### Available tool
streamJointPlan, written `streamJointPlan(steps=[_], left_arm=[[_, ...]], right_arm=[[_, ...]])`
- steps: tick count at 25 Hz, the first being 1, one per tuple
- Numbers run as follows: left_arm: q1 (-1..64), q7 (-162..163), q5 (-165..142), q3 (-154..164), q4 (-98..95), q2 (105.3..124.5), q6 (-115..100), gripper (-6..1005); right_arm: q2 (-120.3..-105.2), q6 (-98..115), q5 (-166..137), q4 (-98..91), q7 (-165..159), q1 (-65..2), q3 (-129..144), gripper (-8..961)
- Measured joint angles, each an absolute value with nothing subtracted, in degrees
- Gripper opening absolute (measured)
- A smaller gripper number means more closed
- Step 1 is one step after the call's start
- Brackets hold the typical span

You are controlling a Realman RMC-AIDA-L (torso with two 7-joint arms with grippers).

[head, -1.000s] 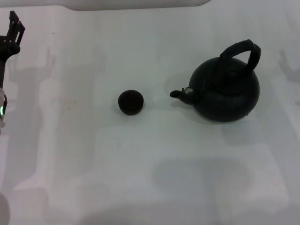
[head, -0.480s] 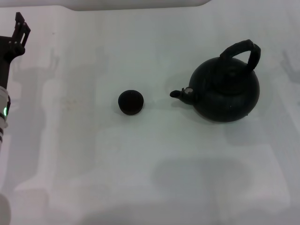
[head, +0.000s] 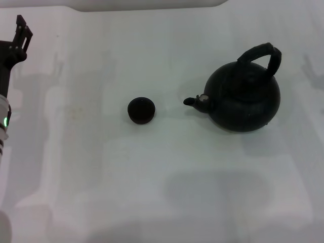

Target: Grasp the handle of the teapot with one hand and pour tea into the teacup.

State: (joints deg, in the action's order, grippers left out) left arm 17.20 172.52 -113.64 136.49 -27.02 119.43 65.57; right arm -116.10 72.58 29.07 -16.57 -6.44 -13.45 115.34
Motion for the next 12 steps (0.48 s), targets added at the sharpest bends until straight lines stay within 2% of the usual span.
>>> streamJointPlan(steps=[12], left_arm=[[16.7,172.5,-113.6,137.2,-27.0,119.44,65.6,879]], right_arm=[[-116.1,73.1,29.0,-16.4,-6.4,-12.9,115.3,871]])
